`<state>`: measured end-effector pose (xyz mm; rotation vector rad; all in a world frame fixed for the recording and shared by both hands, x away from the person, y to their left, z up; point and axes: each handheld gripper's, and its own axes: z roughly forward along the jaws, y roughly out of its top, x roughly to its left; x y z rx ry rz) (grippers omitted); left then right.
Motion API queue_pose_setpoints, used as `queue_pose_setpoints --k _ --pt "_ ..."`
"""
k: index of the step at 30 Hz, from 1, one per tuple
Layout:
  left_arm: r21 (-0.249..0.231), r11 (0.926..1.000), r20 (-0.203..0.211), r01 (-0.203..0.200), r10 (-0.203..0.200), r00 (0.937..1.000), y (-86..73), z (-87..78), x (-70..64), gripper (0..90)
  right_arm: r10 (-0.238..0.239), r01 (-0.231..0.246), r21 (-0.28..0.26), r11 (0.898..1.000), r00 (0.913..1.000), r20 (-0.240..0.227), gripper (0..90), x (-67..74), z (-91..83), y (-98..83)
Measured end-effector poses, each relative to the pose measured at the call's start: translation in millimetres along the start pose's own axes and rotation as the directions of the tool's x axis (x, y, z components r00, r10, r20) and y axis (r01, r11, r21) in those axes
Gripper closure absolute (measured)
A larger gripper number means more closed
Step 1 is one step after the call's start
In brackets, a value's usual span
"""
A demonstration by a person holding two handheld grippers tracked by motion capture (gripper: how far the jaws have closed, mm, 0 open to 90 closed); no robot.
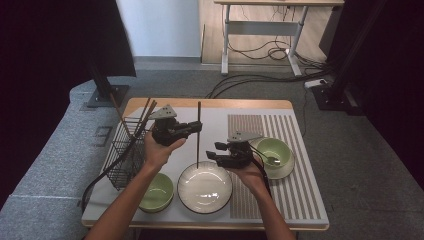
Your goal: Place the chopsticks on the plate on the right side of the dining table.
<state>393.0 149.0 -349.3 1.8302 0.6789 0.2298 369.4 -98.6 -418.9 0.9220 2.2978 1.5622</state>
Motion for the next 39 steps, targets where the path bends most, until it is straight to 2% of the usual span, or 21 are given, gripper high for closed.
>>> queue_pose_setpoints --k 13,22,39 --pt "0.002 1.0000 0.007 0.001 -0.001 1.0000 -1.0 1.4 -1.7 85.0 -0.010 0.010 -0.001 1.000 0.9997 -0.022 48.7 6.8 7.9 4.7" --pt "0.000 1.0000 0.012 0.006 -0.006 0.9999 -0.7 1.8 -1.5 85.0 -0.019 0.018 -0.002 1.000 0.9996 -0.023 48.8 10.2 10.9 8.4" --pt "-0.005 0.9999 0.016 -0.011 0.011 0.9998 4.6 -1.1 -7.1 85.0 -0.030 0.030 -0.007 1.000 0.9994 -0.015 49.0 13.5 11.0 14.1"
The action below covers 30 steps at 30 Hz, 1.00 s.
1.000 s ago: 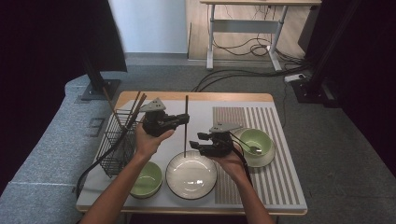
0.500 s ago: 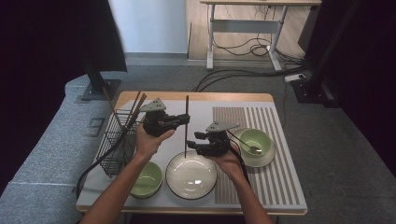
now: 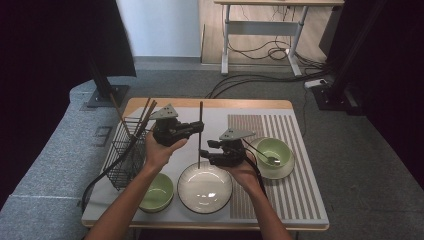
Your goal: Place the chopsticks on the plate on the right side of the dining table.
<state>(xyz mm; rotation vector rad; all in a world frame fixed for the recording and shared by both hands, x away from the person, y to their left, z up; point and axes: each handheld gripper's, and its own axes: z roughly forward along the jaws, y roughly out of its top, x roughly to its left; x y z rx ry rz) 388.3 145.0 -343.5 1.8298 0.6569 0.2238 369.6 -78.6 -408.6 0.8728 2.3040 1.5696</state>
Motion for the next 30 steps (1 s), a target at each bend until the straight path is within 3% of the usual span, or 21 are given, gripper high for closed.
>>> queue_pose_setpoints --k 30 --pt "0.014 0.9999 0.024 -0.005 0.004 0.9997 -2.1 9.2 -3.4 85.0 0.003 -0.003 0.005 1.000 0.9999 -0.012 50.0 1.9 8.4 2.4"
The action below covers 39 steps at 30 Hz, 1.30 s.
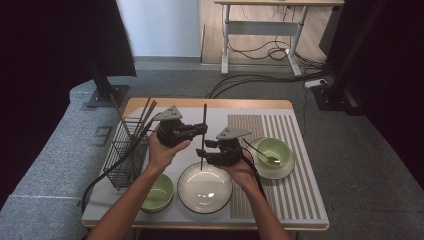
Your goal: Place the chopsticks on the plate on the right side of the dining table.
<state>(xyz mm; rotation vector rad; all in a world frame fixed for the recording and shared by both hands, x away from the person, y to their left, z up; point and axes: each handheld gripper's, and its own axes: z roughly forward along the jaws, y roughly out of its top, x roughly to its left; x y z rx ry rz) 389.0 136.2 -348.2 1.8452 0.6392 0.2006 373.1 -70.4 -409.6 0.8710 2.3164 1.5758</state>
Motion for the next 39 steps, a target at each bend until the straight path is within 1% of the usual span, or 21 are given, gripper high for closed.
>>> queue_pose_setpoints --k 12,17,25,31,35,39 --pt "0.005 1.0000 0.003 0.000 0.000 1.0000 -0.6 2.6 -0.8 85.0 0.002 -0.002 -0.010 1.000 1.0000 -0.007 52.1 0.9 -0.2 1.0" --pt "0.012 0.9999 0.005 -0.007 0.007 1.0000 -0.2 4.2 -2.4 85.0 -0.006 0.006 0.000 1.000 0.9999 -0.011 54.4 2.2 1.2 1.0" --pt "0.009 1.0000 0.008 -0.002 0.002 1.0000 0.2 4.4 -2.2 85.0 -0.002 0.002 -0.008 1.000 0.9999 -0.015 54.4 1.9 0.0 2.7" --pt "0.009 1.0000 0.010 -0.002 0.002 1.0000 0.5 4.6 -2.5 85.0 -0.009 0.009 0.000 1.000 0.9996 -0.027 55.0 4.0 6.8 1.6" --pt "0.011 0.9999 0.004 -0.008 0.008 1.0000 0.9 2.4 -2.7 85.0 -0.008 0.008 0.006 1.000 0.9997 -0.023 55.2 3.4 7.8 1.7" --pt "0.006 1.0000 0.004 -0.007 0.007 1.0000 1.2 0.8 -3.3 85.0 -0.010 0.010 0.000 1.000 0.9999 -0.011 56.8 2.1 3.5 2.1"
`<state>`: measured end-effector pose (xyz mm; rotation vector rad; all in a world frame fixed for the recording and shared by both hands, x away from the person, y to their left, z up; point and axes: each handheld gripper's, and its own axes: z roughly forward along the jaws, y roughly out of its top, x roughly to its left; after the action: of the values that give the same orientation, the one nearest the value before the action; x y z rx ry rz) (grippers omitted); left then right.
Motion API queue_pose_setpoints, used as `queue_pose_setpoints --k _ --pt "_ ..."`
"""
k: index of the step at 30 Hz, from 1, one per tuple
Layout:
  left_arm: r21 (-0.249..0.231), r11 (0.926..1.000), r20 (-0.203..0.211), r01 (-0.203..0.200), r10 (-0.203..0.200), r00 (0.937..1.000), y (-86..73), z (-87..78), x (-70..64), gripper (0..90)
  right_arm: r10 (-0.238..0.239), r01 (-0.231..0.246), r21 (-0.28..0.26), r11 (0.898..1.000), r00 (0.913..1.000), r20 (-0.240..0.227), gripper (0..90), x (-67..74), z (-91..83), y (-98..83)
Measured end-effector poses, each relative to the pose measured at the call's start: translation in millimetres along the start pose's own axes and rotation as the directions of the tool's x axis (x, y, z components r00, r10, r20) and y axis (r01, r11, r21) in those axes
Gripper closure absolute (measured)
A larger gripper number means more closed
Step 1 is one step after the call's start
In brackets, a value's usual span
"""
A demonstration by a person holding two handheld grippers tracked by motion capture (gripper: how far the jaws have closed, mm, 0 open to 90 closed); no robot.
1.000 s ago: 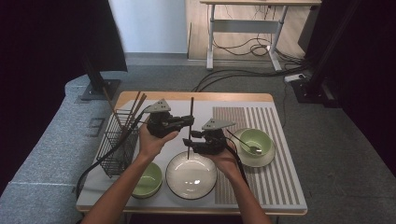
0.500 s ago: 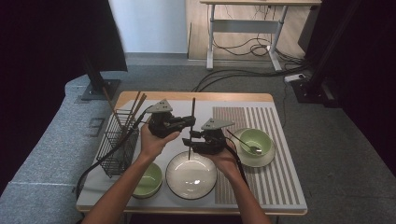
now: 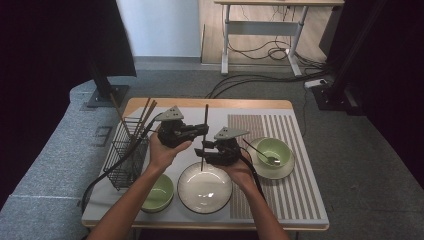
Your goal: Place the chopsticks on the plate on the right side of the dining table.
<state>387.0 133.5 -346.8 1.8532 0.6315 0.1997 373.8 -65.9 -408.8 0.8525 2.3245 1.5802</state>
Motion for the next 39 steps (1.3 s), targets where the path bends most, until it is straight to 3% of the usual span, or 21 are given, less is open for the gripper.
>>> queue_pose_setpoints --k 10,21,31,34,39 --pt "0.015 0.9999 -0.002 -0.003 0.004 1.0000 -1.8 3.7 0.5 85.0 0.022 -0.021 -0.038 0.999 0.9997 0.010 71.1 -6.0 -13.1 4.0" --pt "0.018 0.9998 -0.005 -0.007 0.007 1.0000 -1.9 3.5 0.3 85.0 0.042 -0.042 -0.051 0.998 0.9991 -0.010 83.6 -9.5 -14.8 4.6" --pt "0.016 0.9998 -0.008 -0.013 0.014 0.9999 -2.1 2.7 0.1 84.2 0.054 -0.055 -0.050 0.997 0.9984 -0.015 84.8 -10.7 -14.8 4.8" --pt "0.025 0.9994 -0.005 -0.024 0.024 0.9997 -2.1 1.5 0.7 78.1 0.053 -0.053 -0.054 0.997 0.9986 -0.005 84.9 -11.1 -15.3 5.0" --pt "0.016 0.9997 -0.015 -0.018 0.019 0.9997 -4.3 -10.0 6.8 71.4 0.093 -0.091 -0.079 0.993 0.9953 0.026 85.1 -19.9 -23.9 5.5"
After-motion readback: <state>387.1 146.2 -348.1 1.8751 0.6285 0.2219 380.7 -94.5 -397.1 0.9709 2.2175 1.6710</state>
